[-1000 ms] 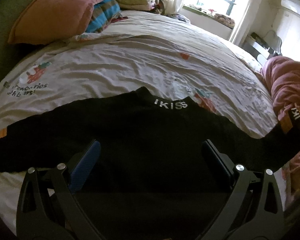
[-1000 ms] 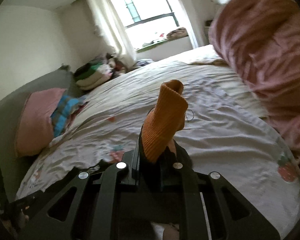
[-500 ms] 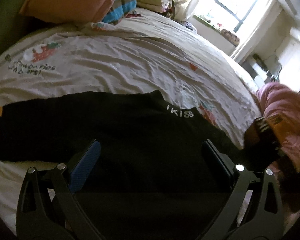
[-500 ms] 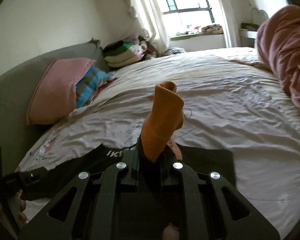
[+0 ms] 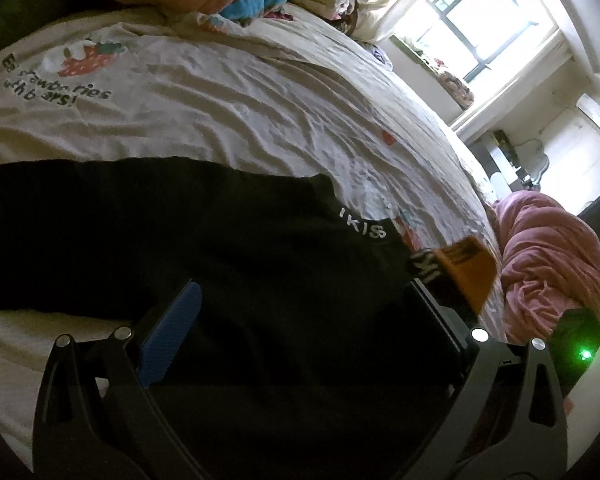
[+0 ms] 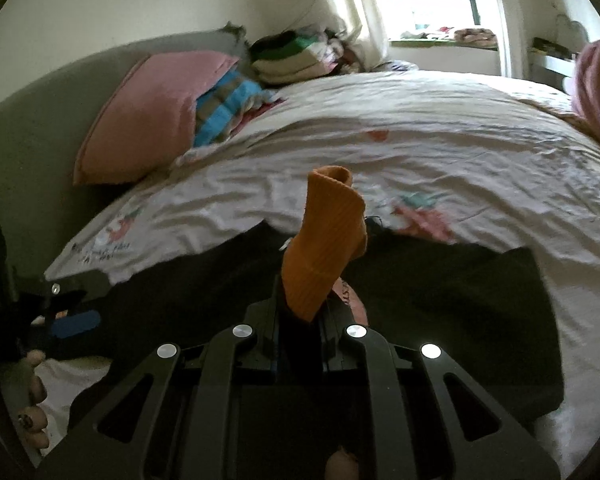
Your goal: Fold small clothes
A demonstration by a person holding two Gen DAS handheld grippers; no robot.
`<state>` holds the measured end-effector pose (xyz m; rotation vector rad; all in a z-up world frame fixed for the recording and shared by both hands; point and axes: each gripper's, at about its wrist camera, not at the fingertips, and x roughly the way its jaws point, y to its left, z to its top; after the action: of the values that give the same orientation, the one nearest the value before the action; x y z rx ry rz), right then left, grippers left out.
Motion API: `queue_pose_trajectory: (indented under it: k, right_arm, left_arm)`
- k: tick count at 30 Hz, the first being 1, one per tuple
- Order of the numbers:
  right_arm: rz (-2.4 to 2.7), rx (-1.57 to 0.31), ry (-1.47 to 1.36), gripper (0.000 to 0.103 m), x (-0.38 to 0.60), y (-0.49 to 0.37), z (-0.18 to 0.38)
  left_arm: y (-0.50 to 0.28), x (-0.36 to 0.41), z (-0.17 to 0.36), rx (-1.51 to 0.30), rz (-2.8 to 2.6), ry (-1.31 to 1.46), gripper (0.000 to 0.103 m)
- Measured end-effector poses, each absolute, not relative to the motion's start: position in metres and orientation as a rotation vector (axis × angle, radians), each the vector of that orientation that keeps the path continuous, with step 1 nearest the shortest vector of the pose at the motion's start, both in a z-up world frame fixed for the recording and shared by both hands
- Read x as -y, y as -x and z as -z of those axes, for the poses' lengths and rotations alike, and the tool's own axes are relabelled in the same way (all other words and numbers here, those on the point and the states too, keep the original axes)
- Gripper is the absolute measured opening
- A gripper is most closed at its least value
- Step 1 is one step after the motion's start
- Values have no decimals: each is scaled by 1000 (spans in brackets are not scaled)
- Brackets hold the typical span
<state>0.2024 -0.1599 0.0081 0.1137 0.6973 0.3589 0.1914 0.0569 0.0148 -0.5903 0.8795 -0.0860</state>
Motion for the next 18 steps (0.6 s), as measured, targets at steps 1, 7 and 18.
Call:
queue_pose_trajectory:
  k: [1, 7, 18]
  right_arm:
    - [-371, -705, -108, 15, 156, -203, -5]
    - [-442, -754, -79, 28, 130, -202, 13]
    - [-588, -801, -80, 59, 138, -166, 12]
  left_arm:
    - [-191, -59, -12, -882, 90, 600, 95]
    - [-195, -62, -1, -890, 109, 632, 91]
    - [-203, -58, 25, -948, 186, 689, 58]
